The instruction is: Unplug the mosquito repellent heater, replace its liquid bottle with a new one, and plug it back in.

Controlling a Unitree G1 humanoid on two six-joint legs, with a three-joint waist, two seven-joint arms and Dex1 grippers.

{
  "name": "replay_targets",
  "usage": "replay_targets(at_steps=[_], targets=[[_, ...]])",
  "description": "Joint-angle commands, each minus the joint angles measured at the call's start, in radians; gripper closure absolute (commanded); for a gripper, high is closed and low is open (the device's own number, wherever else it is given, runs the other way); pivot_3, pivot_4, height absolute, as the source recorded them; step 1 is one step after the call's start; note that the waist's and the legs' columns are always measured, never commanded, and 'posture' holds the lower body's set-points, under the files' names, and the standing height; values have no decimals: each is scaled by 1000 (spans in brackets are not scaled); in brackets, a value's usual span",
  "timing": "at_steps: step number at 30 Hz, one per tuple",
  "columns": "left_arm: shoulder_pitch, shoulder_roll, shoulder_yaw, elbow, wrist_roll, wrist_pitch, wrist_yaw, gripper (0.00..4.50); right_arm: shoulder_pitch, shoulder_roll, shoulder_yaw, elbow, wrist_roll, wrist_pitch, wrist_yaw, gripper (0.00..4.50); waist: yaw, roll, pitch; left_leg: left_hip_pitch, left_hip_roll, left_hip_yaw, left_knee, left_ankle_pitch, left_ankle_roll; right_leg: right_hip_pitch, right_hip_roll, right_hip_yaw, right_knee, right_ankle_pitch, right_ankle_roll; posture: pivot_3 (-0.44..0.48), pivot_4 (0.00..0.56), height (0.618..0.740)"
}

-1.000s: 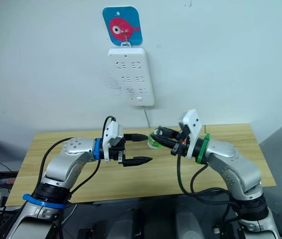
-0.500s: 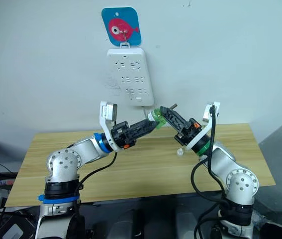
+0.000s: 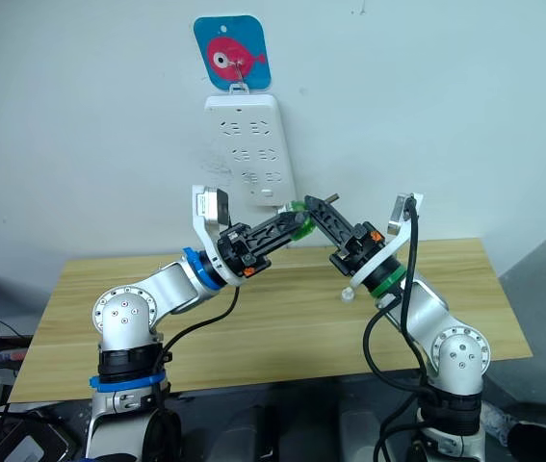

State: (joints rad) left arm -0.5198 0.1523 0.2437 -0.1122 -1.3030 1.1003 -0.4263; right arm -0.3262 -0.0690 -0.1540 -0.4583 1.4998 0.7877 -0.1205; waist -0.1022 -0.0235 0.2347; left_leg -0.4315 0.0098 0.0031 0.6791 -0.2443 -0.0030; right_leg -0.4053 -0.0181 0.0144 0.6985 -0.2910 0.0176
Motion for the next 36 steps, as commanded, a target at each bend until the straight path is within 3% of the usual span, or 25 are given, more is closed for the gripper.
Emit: replay_targets(at_steps=[1,11,12,18,20,24,27,32,36], targets=[[-7,0,6,-7,-27,-23,6,2101,6,-14,21,-50,48,-24,-2,3675,-1,0,0,0,0,0,0,0,0,0,0,0,0,0,0,-212,177,740],[9,12,1,-16,-43,-26,0,2101,6,-53,36,-33,127,-64,-37,3675,-3,0,0,0,0,0,0,0,0,0,0,0,0,0,0,-210,178,740],[10,14,-1,-19,-43,-26,0,2101,4,-53,32,-31,123,-74,-43,2939,-3,0,0,0,0,0,0,0,0,0,0,0,0,0,0,-210,178,740],[23,52,-19,-40,-38,-21,-19,2101,22,-127,-40,-1,68,-125,-90,812,-2,0,0,0,0,0,0,0,0,0,0,0,-1,0,0,-207,188,740],[32,73,-28,-40,-15,-27,-24,2101,48,-237,-62,14,-19,-91,-104,41,-1,0,0,0,-1,0,0,0,0,0,0,1,-1,0,0,-206,192,740],[50,138,-67,-22,132,-98,-56,2101,105,-575,16,8,-386,0,-40,0,4,0,0,0,-2,2,-1,0,0,0,0,2,-1,0,1,-207,197,740],[71,214,-142,-36,273,-178,-166,2101,107,-706,90,27,-554,75,-47,0,2,0,0,0,0,3,-1,0,0,-1,2,3,-1,0,1,-216,209,740],[113,316,-274,-73,428,-287,-367,2101,-14,-762,176,104,-604,368,-43,0,-4,0,0,1,3,3,-2,0,0,-1,5,5,-1,-1,0,-224,218,740],[126,340,-339,-85,505,-350,-459,2101,-151,-722,232,283,-695,472,19,0,-6,0,0,1,2,4,-2,0,0,-1,4,6,-1,-1,0,-220,221,740]])
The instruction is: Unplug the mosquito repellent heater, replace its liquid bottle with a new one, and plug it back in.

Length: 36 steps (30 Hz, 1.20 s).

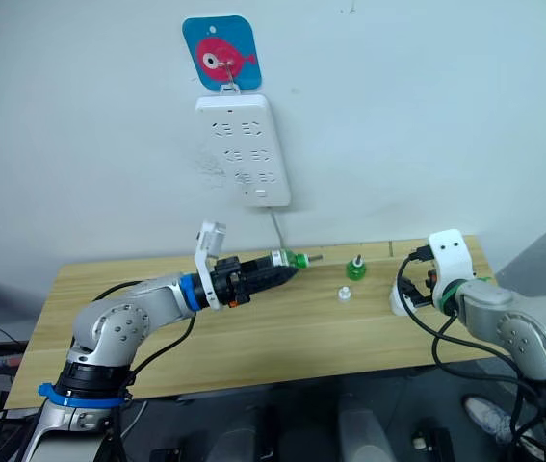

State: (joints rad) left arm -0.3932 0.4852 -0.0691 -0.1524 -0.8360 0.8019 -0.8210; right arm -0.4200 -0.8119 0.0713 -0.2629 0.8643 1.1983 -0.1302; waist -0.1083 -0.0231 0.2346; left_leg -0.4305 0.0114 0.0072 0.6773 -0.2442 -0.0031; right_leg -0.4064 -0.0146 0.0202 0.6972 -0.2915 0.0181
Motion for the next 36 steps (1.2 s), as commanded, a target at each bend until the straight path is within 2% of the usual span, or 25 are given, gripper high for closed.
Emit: replay_targets(at_steps=[1,7,18,20,24,25,30,34,36], targets=[[0,6,-33,-45,48,-59,-76,2101,-80,37,11,123,-78,81,41,0,3,0,0,0,-1,0,0,0,0,0,-1,0,0,0,0,-218,221,740],[20,9,-58,-59,92,-87,-125,2101,-182,118,75,324,-203,145,139,0,8,0,0,-1,-1,-1,0,0,1,0,-1,-1,-2,0,0,-193,220,740],[38,2,-48,-70,119,-91,-144,2101,-272,233,150,560,-429,69,284,0,11,0,0,-1,-1,-2,0,0,1,0,-2,-2,-1,0,0,-165,216,740],[41,2,-48,-71,122,-92,-145,2101,-277,244,151,575,-458,60,304,357,12,0,0,-1,-1,-2,0,0,1,0,-2,-2,-1,0,0,-166,214,740],[43,-1,-49,-70,134,-101,-154,2101,-276,262,140,592,-499,59,334,1519,12,0,0,-1,-1,-2,0,0,1,0,-2,-2,-1,0,0,-170,211,740],[42,-2,-49,-68,135,-103,-155,2101,-275,267,130,593,-505,63,338,1517,12,0,0,-1,-1,-2,0,0,1,0,-2,-2,-1,0,0,-172,210,740],[35,-6,-49,-57,141,-111,-159,2101,-256,250,95,518,-522,94,372,1517,12,0,0,-1,-1,-2,0,0,1,0,-2,-2,-1,0,0,-184,205,740],[22,-9,-28,-41,133,-101,-156,2101,-194,154,13,270,-462,144,457,1517,18,1,1,-2,-1,-3,0,0,1,0,-3,-3,-1,0,0,-188,203,740],[8,-12,-4,-30,109,-78,-152,2101,-132,94,-71,88,-360,146,568,1517,22,1,1,-2,-2,-2,0,0,1,0,-3,-3,-1,0,0,-197,201,740]])
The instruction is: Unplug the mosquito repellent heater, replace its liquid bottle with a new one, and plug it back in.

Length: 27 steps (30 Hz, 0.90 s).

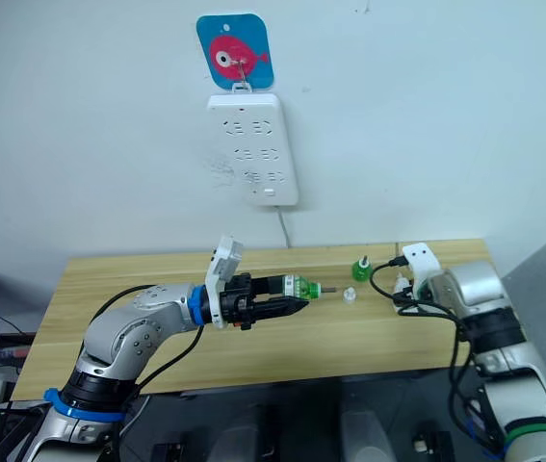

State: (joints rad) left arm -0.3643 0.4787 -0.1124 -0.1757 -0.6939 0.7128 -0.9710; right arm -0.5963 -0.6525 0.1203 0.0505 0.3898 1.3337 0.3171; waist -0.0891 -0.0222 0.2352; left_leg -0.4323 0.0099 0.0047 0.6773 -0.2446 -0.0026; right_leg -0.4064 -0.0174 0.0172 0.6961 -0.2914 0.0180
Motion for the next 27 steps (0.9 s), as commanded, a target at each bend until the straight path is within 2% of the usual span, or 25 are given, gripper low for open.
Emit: replay_targets(at_steps=[1,3,5,7,10,13,18,27], targets=[[-29,-4,51,-1,-50,28,-4,2101,86,-82,-194,-330,186,5,184,1517,3,0,0,0,0,0,0,0,0,0,0,0,0,0,0,-202,200,740],[-49,8,69,4,-86,68,-25,2101,143,-101,-318,-470,307,0,280,1517,2,0,0,0,0,-2,0,0,0,0,0,-2,0,0,0,-211,199,740],[-76,27,81,12,-116,109,-50,2101,168,-47,-454,-529,446,20,317,1517,-3,0,0,0,1,-2,0,0,0,1,1,-2,0,0,0,-223,198,740],[-107,38,92,32,-137,141,-67,2101,178,35,-573,-545,606,29,319,1517,-7,-1,0,0,1,-2,0,0,0,1,2,-2,0,0,0,-233,198,740],[-163,45,113,78,-169,185,-85,2101,167,88,-640,-546,749,44,262,1517,-11,-1,0,1,0,-2,0,0,0,1,2,-1,1,0,0,-236,197,740],[-206,48,128,110,-192,215,-99,2101,189,61,-621,-577,852,45,253,1517,-15,-1,0,1,0,-1,0,0,0,1,1,-1,0,0,0,-233,194,740],[-256,60,157,127,-270,319,-125,2101,199,76,-571,-558,957,-4,172,1517,-20,-1,0,0,0,-1,0,0,0,1,1,-1,0,0,0,-223,192,740],[-234,72,158,71,-311,376,-121,2101,193,51,-494,-530,1067,-99,73,1517,-23,-1,0,0,0,-1,0,0,0,1,1,-1,0,0,0,-214,191,740]])
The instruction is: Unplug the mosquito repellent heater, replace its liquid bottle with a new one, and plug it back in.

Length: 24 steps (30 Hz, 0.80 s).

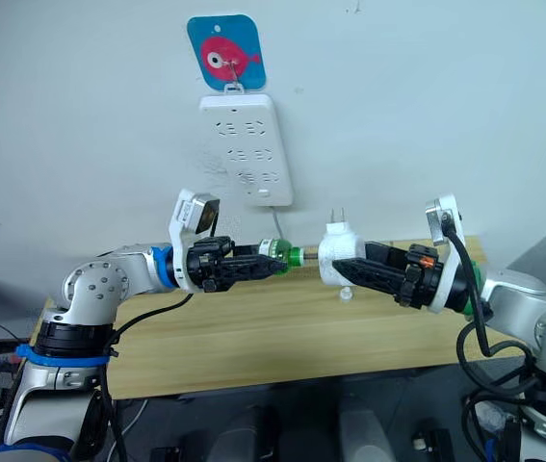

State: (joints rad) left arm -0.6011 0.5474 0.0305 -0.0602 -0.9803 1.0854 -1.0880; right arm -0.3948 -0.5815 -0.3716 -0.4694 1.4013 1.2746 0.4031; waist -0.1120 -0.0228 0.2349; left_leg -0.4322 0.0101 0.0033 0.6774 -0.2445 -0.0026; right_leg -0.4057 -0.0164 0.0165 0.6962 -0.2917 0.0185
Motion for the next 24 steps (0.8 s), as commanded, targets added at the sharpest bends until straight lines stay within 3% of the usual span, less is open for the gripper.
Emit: replay_targets(at_steps=[1,14,24], targets=[[5,1,16,-46,-24,2,-1,2101,-9,-27,4,-7,70,-48,-19,1517,0,0,0,0,0,0,0,0,0,0,0,0,0,0,0,-214,191,740],[8,-21,31,-67,-91,49,19,2101,6,-95,85,-5,176,-140,-58,1517,1,0,0,0,0,0,0,0,0,0,0,0,0,0,0,-210,189,740],[12,-17,-6,-69,-28,-7,4,2101,-9,-133,134,-17,228,-179,-79,1517,4,0,0,0,0,0,0,0,0,0,0,0,0,0,0,-210,188,740]])
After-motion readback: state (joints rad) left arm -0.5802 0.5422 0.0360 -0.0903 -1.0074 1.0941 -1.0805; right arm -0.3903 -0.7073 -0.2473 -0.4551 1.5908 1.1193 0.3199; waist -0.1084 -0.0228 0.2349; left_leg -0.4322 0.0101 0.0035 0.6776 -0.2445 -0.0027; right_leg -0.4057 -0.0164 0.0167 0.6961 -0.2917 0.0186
